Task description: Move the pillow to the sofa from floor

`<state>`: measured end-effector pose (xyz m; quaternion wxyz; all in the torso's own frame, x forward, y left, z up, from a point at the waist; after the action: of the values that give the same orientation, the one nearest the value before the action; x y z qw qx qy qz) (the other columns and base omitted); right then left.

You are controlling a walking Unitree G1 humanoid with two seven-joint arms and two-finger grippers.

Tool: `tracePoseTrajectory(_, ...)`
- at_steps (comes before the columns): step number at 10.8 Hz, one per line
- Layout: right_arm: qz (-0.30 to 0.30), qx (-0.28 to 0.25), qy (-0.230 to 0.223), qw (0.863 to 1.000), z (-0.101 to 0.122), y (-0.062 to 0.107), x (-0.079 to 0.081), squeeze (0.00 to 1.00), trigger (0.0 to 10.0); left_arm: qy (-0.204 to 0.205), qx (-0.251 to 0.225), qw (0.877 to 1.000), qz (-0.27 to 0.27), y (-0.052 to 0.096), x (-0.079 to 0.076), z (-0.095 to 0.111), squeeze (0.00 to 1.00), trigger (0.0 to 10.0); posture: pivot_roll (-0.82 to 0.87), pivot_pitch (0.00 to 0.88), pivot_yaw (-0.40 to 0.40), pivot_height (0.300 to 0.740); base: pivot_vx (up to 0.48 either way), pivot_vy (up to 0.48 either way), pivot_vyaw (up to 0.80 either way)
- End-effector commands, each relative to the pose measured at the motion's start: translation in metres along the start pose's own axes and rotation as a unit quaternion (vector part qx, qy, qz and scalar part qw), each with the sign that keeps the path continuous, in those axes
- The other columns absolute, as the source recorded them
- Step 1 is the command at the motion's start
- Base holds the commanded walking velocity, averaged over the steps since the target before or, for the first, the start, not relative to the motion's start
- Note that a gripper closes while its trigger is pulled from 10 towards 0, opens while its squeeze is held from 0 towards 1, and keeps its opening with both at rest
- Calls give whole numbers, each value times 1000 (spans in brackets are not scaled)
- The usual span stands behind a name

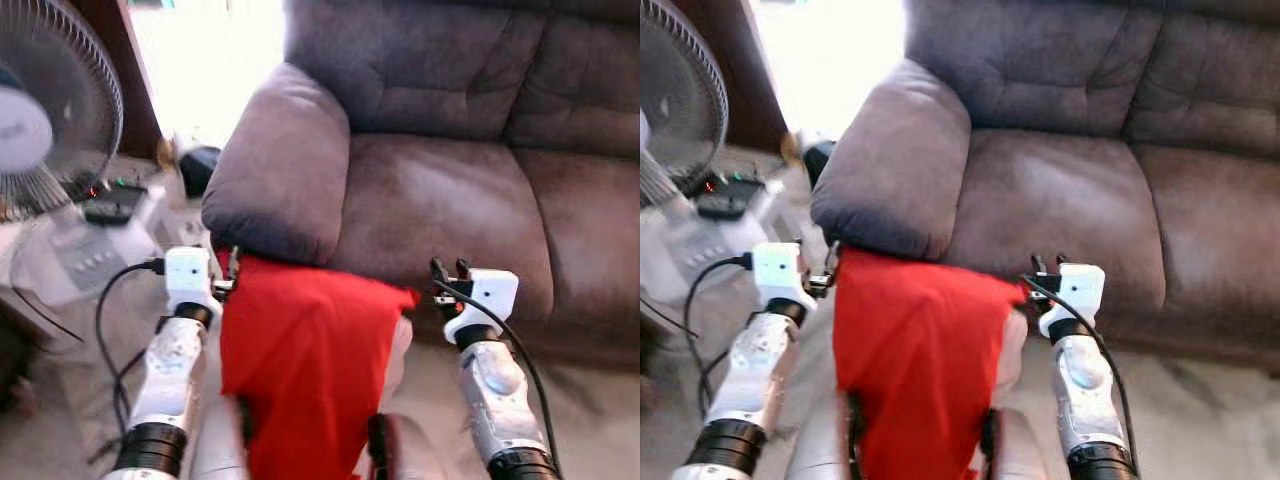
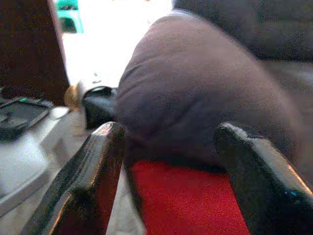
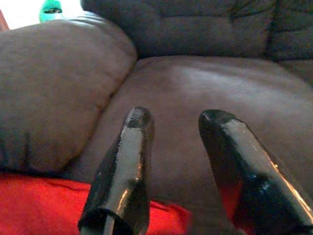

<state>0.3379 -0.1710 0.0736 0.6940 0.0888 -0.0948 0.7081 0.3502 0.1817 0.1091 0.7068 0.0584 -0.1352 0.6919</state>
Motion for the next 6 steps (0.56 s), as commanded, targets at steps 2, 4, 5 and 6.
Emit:
tracePoseTrajectory(2,-1,8,2,1000,-4,2,-1,0,10000,7,-3,1000,-6,0,-2,1,0,10000,58,99,-49,575,0,0,0)
tracePoseTrajectory(4,-2,9,2,1000,-4,2,-1,0,10000,6,-1,1000,-10,1,-3,1,0,10000,58,100,-49,575,0,0,0)
tracePoseTrajectory(5,-5,10,1,1000,-5,3,-2,0,10000,3,-1,1000,-14,2,-5,0,0,10000,61,101,-49,575,0,0,0)
tracePoseTrajectory(6,-7,11,1,1000,-6,3,-3,0,10000,3,-2,1000,-16,2,-5,0,0,10000,61,103,-49,575,0,0,0)
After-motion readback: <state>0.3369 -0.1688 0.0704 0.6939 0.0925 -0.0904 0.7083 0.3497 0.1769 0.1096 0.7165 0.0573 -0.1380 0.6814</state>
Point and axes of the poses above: a point about 5 cm out from each wrist's last joint towards the gripper, its own y axis pointing back from the gripper into the wrist, its own z axis along the axis of the wrist's last joint, x = y × z, the point moved 4 cm from there along -y, pointing out of the wrist towards the gripper, and after that the axes turned 12 degrees about -y, right-handed, at the moved point
